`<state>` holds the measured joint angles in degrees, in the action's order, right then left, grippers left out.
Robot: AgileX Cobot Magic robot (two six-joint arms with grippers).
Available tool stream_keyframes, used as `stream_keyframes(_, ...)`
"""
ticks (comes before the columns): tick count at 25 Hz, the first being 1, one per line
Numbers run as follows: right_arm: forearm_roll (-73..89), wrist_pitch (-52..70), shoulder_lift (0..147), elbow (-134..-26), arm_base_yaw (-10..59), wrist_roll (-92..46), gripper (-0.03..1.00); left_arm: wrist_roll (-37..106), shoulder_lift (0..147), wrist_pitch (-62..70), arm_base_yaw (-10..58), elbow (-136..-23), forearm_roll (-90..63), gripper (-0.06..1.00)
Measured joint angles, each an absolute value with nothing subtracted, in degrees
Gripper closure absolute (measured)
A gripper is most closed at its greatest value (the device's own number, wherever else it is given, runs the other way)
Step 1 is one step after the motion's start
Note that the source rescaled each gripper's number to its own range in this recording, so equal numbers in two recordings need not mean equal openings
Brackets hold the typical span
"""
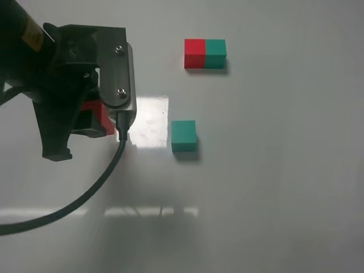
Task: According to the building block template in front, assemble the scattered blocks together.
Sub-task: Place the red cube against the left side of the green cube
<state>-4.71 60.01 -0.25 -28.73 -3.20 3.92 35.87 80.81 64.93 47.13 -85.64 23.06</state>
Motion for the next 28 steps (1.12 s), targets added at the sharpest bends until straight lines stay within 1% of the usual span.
stream_keyframes(4, -4.71, 60.01, -0.25, -28.73, -3.20, 3.92, 0.60, 35.50, 84.18, 64.16, 49.41, -85.61, 25.59, 0.94)
stream_keyframes(10, -4.71, 60.01, -0.25, -28.73, -3.20, 3.92, 0.60, 31.07, 87.52, 61.49, 53.43, -85.73, 31.01, 0.94)
stream_keyframes(18, -4.71, 60.01, -0.25, -28.73, -3.20, 3.92, 0.60, 27.35, 90.64, 59.28, 53.82, -89.14, 31.19, 0.94)
stream_keyframes(28, -4.71, 60.01, -0.25, -28.73, -3.20, 3.92, 0.60, 27.30, 91.67, 57.69, 53.82, -89.29, 28.91, 0.94)
